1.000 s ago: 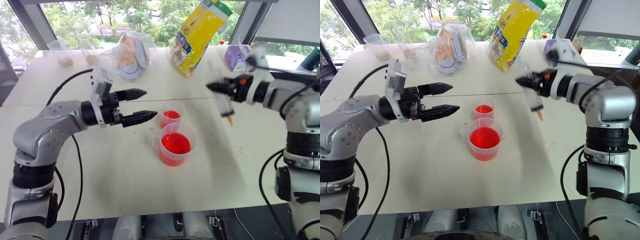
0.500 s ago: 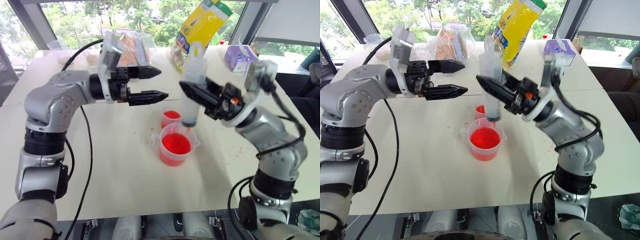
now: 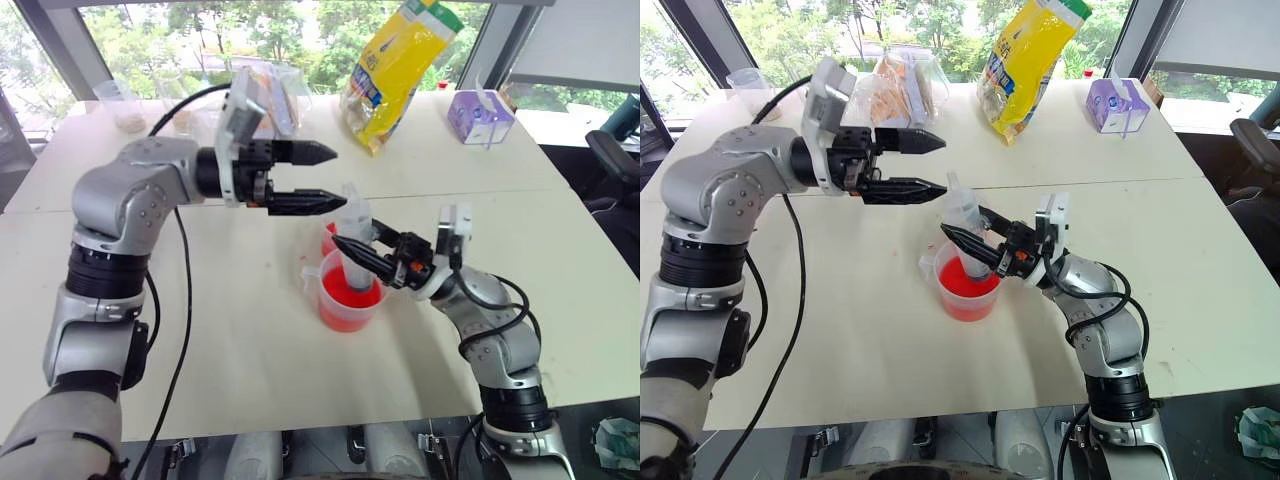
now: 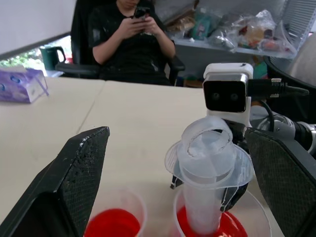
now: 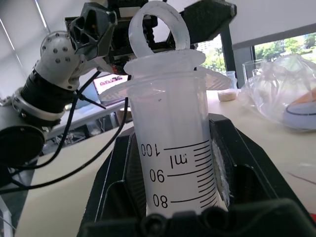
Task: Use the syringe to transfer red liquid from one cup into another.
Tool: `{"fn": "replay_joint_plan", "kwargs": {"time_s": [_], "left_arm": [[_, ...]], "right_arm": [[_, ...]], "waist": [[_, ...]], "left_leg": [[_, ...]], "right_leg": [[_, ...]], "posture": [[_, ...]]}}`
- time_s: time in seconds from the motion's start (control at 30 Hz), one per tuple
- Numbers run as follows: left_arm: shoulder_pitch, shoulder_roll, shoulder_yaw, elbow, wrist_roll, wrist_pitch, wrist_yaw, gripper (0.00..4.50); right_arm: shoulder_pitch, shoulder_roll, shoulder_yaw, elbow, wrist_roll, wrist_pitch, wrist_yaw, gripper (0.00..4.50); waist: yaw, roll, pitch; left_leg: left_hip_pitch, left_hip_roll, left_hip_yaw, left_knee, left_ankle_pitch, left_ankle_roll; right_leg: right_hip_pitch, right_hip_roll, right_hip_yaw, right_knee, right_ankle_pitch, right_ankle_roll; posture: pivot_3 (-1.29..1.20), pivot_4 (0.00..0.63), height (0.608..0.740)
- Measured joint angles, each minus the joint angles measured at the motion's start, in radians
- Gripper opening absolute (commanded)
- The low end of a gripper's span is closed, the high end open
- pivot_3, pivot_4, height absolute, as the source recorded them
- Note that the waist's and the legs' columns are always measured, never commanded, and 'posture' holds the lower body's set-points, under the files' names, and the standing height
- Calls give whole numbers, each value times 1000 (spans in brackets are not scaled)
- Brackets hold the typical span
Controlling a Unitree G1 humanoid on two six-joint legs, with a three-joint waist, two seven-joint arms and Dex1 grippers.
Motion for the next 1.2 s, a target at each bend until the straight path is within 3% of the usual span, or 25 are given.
{"fn": "replay_joint_plan", "kwargs": {"time_s": [0.43, 1.2], "left_arm": [[14, -67, -36, 10, 77, -53, 19, 4500], [14, -35, -35, 21, 87, -70, -20, 4500]], "right_arm": [[4, -28, 11, 1, 7, -19, -11, 1391], [-8, -63, 28, 1, 31, -2, -14, 1391]], "waist": [[2, 0, 0], [2, 0, 0]], "left_leg": [[0, 0, 0, 0, 0, 0], [0, 0, 0, 0, 0, 0]], "right_leg": [[0, 0, 0, 0, 0, 0], [0, 0, 0, 0, 0, 0]], "posture": [[0, 150, 740], [0, 150, 740]]}}
